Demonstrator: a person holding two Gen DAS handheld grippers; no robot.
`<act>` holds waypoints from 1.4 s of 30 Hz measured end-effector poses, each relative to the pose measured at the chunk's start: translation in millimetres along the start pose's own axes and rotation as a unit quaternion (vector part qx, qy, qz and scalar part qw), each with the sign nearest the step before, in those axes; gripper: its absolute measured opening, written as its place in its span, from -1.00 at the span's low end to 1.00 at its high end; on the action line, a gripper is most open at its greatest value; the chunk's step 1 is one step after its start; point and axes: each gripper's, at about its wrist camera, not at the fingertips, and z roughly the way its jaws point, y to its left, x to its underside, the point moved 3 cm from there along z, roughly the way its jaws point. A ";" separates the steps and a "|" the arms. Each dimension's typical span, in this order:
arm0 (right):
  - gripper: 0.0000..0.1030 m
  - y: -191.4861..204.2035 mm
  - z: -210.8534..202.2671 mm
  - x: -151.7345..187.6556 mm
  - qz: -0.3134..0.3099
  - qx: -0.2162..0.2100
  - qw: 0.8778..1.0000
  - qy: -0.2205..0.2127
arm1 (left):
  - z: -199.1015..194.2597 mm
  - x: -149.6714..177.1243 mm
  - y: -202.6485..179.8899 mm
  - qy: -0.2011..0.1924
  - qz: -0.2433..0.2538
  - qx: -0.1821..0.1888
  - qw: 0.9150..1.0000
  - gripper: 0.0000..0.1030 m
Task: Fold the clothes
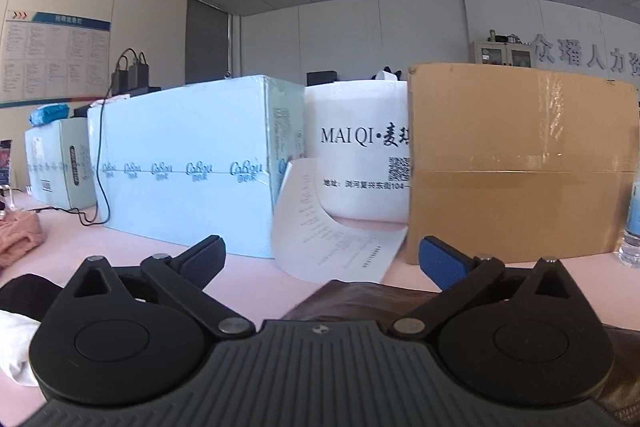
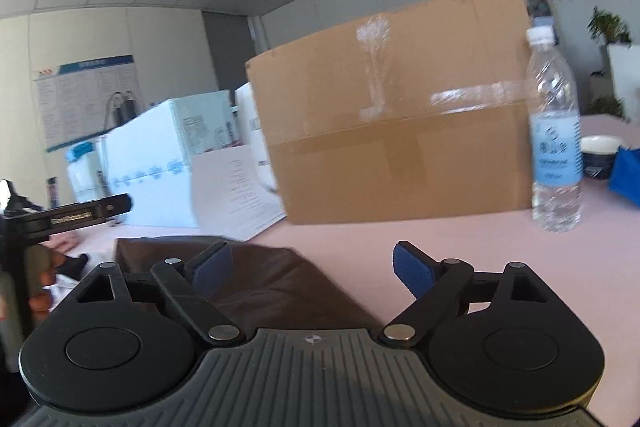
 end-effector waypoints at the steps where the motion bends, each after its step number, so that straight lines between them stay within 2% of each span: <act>1: 0.74 2.3 -1.9 -1.2 0.005 -0.017 1.000 0.009 | 3.1 0.5 0.9 0.009 0.006 -0.001 1.000 1.00; 4: 0.74 10.6 -8.3 0.3 -0.015 -0.044 0.999 0.021 | 16.5 7.4 0.0 0.058 0.028 0.008 0.998 1.00; 6: 0.74 19.2 -12.4 4.8 -0.062 -0.053 0.996 0.032 | 26.5 13.4 -5.0 0.085 0.048 0.013 0.995 1.00; 8: 0.74 29.2 -13.9 13.9 -0.122 -0.060 0.990 0.046 | 32.1 18.5 -10.1 0.094 0.073 -0.006 0.993 1.00; 10: 0.73 37.9 -11.2 24.3 -0.157 -0.055 0.984 0.057 | 34.9 20.9 -9.6 0.092 0.086 -0.035 0.992 1.00; 13: 0.64 53.8 -0.6 45.8 -0.230 -0.025 0.970 0.069 | 40.2 19.7 -0.1 0.089 0.070 -0.077 0.991 1.00; 15: 0.58 59.9 5.6 52.6 -0.259 -0.009 0.963 0.076 | 41.7 17.3 7.7 0.093 0.050 -0.082 0.991 1.00; 17: 0.46 62.7 9.8 57.5 -0.271 0.003 0.959 0.084 | 41.0 16.0 11.2 0.099 0.039 -0.070 0.992 1.00; 20: 0.36 66.8 14.7 61.4 -0.296 0.031 0.951 0.079 | 35.9 14.4 8.8 0.092 0.043 -0.056 0.993 1.00; 23: 0.36 69.8 20.1 64.4 -0.316 0.047 0.944 0.080 | 28.9 11.7 6.7 0.078 0.046 -0.053 0.994 1.00; 28: 0.36 101.7 26.0 69.8 -0.357 0.013 0.930 0.080 | 28.6 8.7 17.5 0.077 0.022 -0.072 0.994 1.00; 30: 0.36 118.1 39.6 71.8 -0.380 0.004 0.921 0.086 | 30.5 9.3 23.7 0.083 0.012 -0.076 0.994 1.00; 31: 0.33 121.1 46.5 71.6 -0.381 0.002 0.920 0.094 | 31.2 9.7 26.3 0.087 0.008 -0.076 0.993 1.00; 33: 0.11 125.2 68.1 72.9 -0.383 0.024 0.917 0.113 | 31.5 10.4 31.0 0.091 0.001 -0.076 0.993 1.00; 35: -0.40 127.8 88.7 75.3 -0.390 0.049 0.910 0.130 | 30.3 10.9 35.7 0.092 -0.005 -0.075 0.993 1.00; 37: -0.74 128.4 95.8 73.8 -0.394 0.061 0.908 0.129 | 28.9 11.4 40.0 0.093 -0.011 -0.074 0.993 1.00; 39: -0.88 129.1 97.2 66.6 -0.389 0.069 0.911 0.115 | 26.3 11.1 45.1 0.093 -0.021 -0.070 0.993 1.00; 40: -0.90 130.0 91.3 50.5 -0.370 0.071 0.922 0.092 | 25.0 11.0 47.1 0.092 -0.025 -0.068 0.993 1.00; 42: -0.90 129.4 83.2 27.6 -0.344 0.079 0.933 0.066 | 21.0 10.1 50.7 0.085 -0.033 -0.061 0.994 1.00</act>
